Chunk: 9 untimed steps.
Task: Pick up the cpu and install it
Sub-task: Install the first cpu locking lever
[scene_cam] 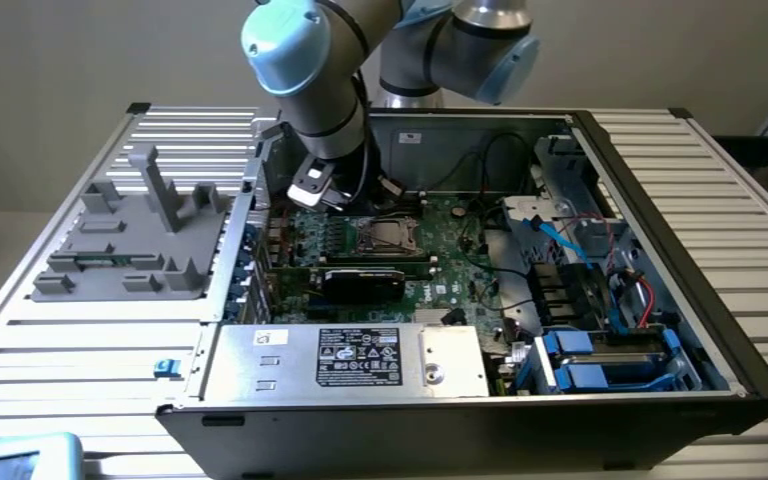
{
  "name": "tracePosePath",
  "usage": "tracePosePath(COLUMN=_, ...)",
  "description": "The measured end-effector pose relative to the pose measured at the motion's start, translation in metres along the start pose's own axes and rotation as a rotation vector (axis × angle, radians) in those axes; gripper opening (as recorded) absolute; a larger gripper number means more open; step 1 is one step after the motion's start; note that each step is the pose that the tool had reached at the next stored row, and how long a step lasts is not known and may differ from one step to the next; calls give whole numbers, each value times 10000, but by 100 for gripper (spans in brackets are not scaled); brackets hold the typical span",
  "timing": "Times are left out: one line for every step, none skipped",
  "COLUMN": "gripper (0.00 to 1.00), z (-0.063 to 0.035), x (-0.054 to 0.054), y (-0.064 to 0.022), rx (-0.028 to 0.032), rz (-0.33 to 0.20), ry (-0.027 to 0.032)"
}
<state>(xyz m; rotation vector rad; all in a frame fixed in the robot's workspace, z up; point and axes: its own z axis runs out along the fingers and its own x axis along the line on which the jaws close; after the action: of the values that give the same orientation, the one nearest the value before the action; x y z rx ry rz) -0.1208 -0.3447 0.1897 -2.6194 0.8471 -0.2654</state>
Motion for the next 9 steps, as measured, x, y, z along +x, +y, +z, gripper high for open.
tracePosePath(gripper=11, z=1, x=2, y=-2, rx=0, rz=2, ry=1)
tracePosePath(gripper=11, z=2, x=5, y=-3, rx=-1, rz=4, ry=2)
tracePosePath(gripper=11, z=3, x=7, y=-5, rx=-2, rz=6, ry=2)
tracePosePath(gripper=11, z=4, x=10, y=-7, rx=-2, rz=9, ry=4)
tracePosePath(gripper=11, z=5, x=14, y=-10, rx=-2, rz=15, ry=6)
tracePosePath(gripper=11, z=7, x=18, y=-12, rx=-2, rz=19, ry=8)
tracePosePath(gripper=11, z=8, x=23, y=-15, rx=-2, rz=22, ry=9)
tracePosePath(gripper=11, z=10, x=28, y=-19, rx=-2, rz=24, ry=11)
tracePosePath(gripper=11, z=13, x=35, y=-23, rx=-3, rz=27, ry=12)
